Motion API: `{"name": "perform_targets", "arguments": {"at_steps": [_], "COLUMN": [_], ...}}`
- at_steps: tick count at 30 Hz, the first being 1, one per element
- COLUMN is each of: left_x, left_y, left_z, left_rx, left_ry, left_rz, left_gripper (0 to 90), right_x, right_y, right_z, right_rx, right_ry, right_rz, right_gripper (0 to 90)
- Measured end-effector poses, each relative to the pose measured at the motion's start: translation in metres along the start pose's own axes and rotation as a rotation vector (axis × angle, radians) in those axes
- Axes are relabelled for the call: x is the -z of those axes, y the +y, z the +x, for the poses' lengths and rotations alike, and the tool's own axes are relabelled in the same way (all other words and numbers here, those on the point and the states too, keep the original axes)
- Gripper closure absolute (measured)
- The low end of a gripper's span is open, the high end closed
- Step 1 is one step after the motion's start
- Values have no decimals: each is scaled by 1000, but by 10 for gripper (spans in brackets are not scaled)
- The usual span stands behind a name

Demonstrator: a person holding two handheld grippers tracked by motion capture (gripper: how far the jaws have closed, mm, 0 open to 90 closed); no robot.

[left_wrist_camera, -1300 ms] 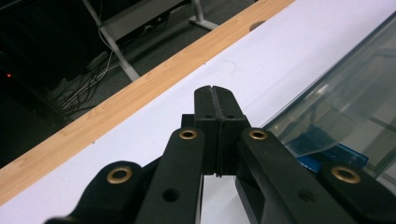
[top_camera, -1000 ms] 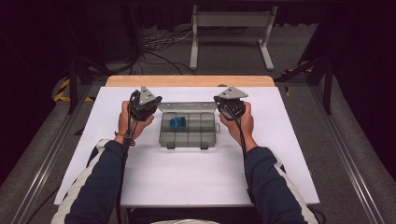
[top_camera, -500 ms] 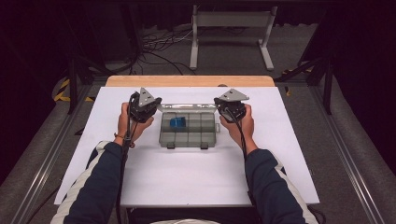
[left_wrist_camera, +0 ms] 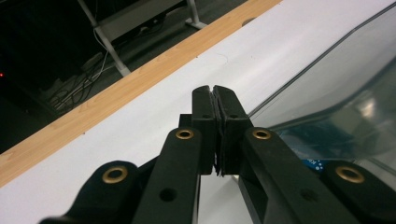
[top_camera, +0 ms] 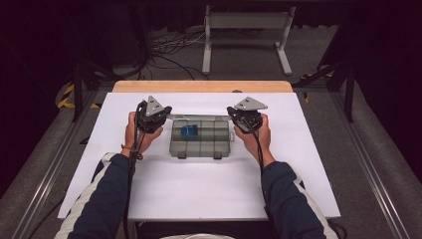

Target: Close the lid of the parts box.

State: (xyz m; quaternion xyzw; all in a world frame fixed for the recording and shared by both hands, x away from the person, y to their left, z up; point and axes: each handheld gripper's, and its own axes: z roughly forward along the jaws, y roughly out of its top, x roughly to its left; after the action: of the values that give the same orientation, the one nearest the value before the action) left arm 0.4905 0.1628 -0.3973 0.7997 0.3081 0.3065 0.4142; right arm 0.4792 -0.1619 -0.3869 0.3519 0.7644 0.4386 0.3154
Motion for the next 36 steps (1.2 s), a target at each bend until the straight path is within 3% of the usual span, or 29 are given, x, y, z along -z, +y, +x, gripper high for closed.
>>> {"name": "perform_targets", "arguments": {"at_steps": [8, 28, 36], "left_x": [-3, -10, -9], "left_y": [-6, -12, -14], "left_z": [-2, -5, -7], "left_rx": [1, 22, 11], "left_ry": [3, -1, -11], "left_rz": [9, 21, 23], "left_gripper": [869, 889, 867], "right_x": [0, 3, 4], "right_y": [-6, -17, -19], "right_z": [-2, 3, 5], "right_rx": [-42, -46, -42], "right_ry": [41, 58, 73], "right_rz": [-11, -15, -4], "right_gripper": [900, 900, 900]}}
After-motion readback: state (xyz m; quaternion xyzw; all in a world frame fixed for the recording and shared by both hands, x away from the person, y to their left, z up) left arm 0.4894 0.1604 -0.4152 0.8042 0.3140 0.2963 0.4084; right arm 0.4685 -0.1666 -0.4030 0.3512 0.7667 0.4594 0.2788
